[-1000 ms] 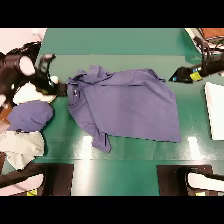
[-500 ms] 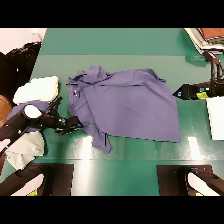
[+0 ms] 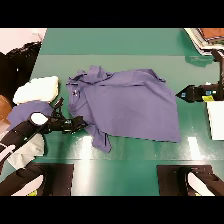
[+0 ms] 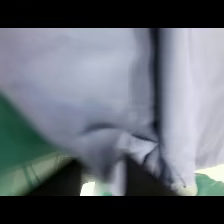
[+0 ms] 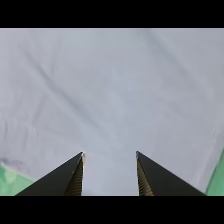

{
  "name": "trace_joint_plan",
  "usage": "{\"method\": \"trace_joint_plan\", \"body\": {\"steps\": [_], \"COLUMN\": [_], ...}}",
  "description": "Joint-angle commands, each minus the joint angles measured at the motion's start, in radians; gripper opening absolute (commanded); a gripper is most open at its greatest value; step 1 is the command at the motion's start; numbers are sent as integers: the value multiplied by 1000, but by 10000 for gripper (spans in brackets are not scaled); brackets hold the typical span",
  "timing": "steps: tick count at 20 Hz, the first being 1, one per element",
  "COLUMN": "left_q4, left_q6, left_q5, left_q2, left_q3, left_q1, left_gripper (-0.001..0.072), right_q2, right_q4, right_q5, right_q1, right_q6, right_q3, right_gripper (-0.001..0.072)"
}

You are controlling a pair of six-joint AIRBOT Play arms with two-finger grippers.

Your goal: Fold the shirts.

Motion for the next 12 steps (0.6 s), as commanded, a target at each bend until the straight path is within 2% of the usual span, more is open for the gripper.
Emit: {"method": "trace_joint_plan", "body": {"steps": [1,3,6,9,12], "left_q4": [13,111,294,310,308], "left_q6": [9,8,7,7,7], "left_q5": [-14,-81,-206,-217,-200], "left_q2": [5,13,13,13,13], "left_q3": [12,69,200,282,298], "left_q1": [-18,-18,-18,-18,-18], "left_gripper": [24,25,25,25,25], "right_q2": [13,15,14,-2,-56], "right_q4": [-9,-9,-8,-5,-4], "right_q5": [137,209,230,171,112], "right_q1": [-68,-180,-374,-502,-547], "right_q6": [5,4,-20,-49,-60], "right_q3": [-26,-108,-300,-465,-551], "right_gripper": [377,377,391,389,389]}}
